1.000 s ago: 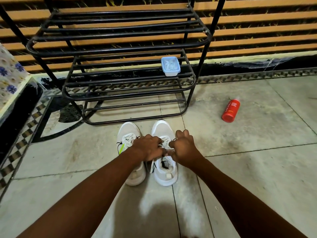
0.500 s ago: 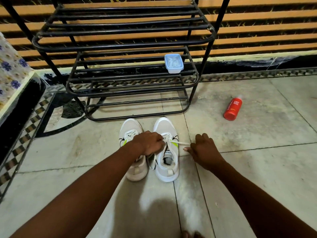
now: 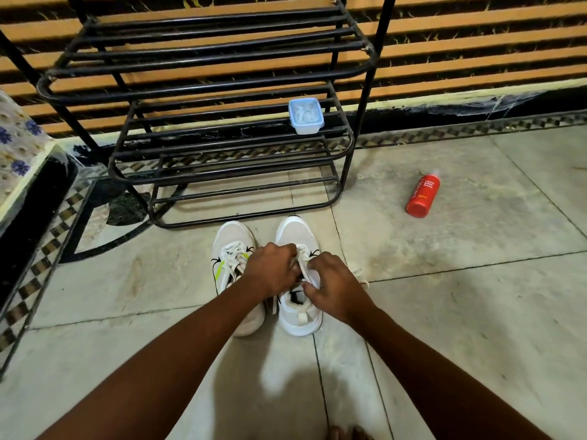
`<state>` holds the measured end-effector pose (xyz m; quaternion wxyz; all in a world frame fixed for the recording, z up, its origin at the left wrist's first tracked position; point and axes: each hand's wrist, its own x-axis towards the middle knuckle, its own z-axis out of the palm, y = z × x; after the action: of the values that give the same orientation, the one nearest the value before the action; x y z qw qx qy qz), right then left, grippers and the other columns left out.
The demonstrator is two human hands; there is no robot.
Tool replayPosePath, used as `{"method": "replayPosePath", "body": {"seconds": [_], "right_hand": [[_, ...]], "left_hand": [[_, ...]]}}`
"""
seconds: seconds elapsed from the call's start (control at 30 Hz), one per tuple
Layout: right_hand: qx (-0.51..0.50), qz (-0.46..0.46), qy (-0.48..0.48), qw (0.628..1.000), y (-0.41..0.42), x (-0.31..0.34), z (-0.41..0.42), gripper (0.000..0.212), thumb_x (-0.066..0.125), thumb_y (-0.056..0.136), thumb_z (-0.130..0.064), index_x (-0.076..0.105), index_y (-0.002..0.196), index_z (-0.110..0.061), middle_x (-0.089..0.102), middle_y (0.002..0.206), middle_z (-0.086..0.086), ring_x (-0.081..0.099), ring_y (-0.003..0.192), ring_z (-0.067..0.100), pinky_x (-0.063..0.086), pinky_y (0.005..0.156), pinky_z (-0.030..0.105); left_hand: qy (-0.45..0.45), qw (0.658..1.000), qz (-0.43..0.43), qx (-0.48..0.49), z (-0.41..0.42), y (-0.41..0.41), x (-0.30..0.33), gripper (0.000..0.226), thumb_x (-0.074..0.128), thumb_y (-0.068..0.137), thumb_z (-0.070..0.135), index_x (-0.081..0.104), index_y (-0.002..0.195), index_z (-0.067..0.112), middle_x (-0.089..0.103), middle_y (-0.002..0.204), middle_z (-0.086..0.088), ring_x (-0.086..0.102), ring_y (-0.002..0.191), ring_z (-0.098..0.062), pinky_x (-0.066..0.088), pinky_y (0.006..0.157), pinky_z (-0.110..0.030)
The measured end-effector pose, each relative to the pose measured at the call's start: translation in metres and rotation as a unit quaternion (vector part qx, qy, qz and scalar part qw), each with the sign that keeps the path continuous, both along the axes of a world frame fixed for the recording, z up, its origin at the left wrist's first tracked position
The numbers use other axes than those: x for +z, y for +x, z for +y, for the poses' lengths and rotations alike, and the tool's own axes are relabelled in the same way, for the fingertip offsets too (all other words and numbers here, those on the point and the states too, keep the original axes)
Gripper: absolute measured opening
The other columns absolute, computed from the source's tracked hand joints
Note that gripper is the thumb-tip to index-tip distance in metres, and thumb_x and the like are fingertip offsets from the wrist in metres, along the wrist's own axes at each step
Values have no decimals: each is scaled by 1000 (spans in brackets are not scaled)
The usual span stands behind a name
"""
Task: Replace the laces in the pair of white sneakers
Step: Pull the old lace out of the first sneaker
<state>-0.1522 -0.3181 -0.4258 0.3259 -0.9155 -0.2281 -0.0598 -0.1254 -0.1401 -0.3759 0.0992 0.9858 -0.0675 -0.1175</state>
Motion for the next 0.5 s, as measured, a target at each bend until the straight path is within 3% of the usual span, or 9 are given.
{"method": "replayPosePath", "body": {"seconds": [0.13,0.27,0.5], "right_hand": [[-6,-14,-36,999,-4,9,0,29,50,80,-21,61,100,-2,58,94,15,56,83,33,52,75,40],[-3,-82,-102,991,-11,13,5,24,45,82,-19,59,94,-4,56,86,13,55,76,30,52,69,37],[-52,-27,-66,996,-7,1,13,33,43,78,-16,61,100,0,56,90,16,53,80,33,49,73,42]], "left_hand": [[-68,997,-5,21,7,-7,-7,30,54,96,34,57,125,26,70,101,-16,66,99,-41,55,81,-43],[-53,998,-9,20,7,-14,-9,33,45,104,39,49,134,27,66,113,-17,63,106,-40,51,81,-42],[-55,998,-20,-7,7,-17,-4,29,49,99,30,45,128,25,65,103,-18,64,96,-41,43,71,-39]]}}
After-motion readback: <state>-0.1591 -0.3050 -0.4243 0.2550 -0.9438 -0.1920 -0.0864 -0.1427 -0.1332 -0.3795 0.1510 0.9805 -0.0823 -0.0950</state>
